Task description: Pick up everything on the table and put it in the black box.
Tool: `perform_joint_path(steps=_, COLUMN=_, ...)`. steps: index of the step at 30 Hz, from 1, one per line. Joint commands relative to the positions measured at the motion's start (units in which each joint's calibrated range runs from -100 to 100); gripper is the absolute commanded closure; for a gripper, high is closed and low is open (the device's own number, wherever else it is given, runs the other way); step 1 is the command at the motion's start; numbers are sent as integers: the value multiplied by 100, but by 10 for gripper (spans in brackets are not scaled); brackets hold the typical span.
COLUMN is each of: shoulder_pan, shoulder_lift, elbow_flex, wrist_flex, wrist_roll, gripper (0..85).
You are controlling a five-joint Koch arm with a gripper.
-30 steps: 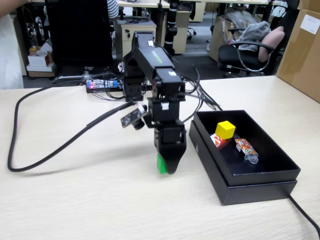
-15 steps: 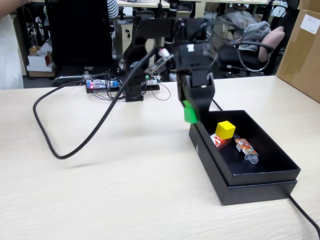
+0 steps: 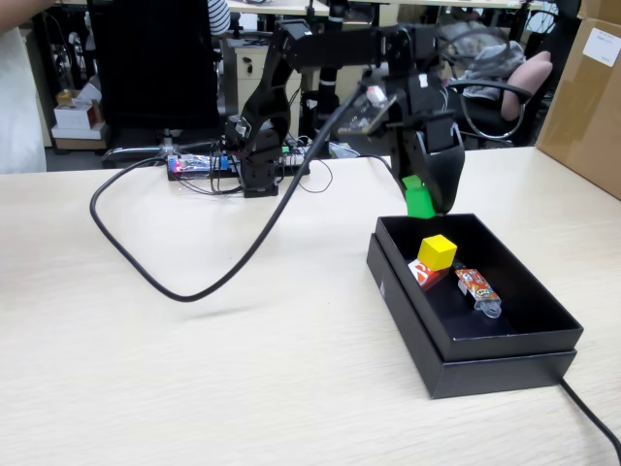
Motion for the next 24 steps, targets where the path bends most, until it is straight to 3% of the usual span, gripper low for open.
perform_joint_path(steps=1, shoulder_pan=-98, shoulder_lift=280, elbow_flex=638, wrist_flex=122, wrist_roll=-20, gripper=692)
perform_joint_path(steps=23, shoulder_pan=-127, shoulder_lift=705, elbow_flex=58, wrist_flex=459, wrist_roll=-5, gripper=682)
perform_joint_path(steps=24, shoulder_pan=-112, shoulder_lift=636, elbow_flex=-24, wrist_flex=451, wrist_roll=-5, gripper=654)
